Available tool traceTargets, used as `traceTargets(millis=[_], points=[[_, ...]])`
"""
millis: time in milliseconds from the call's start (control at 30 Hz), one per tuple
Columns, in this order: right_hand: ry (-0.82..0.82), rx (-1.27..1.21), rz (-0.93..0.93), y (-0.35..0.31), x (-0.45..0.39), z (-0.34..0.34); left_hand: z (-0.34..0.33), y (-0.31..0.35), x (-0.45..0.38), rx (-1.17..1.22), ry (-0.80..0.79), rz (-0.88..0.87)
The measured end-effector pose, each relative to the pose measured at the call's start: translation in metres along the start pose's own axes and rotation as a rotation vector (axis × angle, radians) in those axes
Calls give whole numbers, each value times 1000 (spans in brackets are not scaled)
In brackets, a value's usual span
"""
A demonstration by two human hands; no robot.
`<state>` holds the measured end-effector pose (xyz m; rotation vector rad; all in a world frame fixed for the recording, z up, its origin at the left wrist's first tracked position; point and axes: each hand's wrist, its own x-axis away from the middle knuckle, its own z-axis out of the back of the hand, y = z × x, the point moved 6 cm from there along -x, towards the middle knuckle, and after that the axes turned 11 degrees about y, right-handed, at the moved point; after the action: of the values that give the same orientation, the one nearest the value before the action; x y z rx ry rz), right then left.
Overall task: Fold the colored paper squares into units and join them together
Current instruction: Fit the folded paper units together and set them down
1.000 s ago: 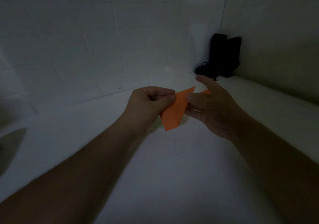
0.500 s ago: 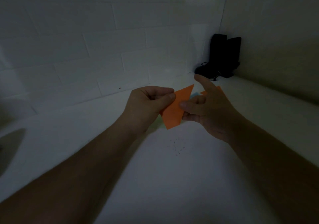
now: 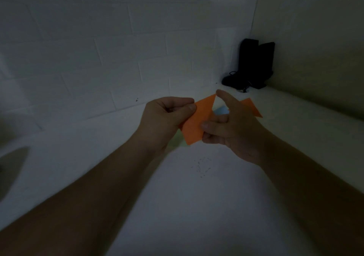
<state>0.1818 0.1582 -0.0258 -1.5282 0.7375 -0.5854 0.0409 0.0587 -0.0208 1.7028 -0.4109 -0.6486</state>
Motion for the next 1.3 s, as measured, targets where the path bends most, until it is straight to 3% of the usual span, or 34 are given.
traceTargets(millis=[300, 933, 1167, 1300], points=[[-76, 192, 16, 1, 1, -4, -1, 0, 0, 14, 4, 7], [-170, 315, -5, 4, 7, -7, 1, 0, -2, 86, 14, 42], [-88, 238, 30, 1, 0, -1, -10, 1, 5, 203, -145, 117], [-47, 133, -3, 3, -4, 4, -16, -8, 11, 103, -247, 237]])
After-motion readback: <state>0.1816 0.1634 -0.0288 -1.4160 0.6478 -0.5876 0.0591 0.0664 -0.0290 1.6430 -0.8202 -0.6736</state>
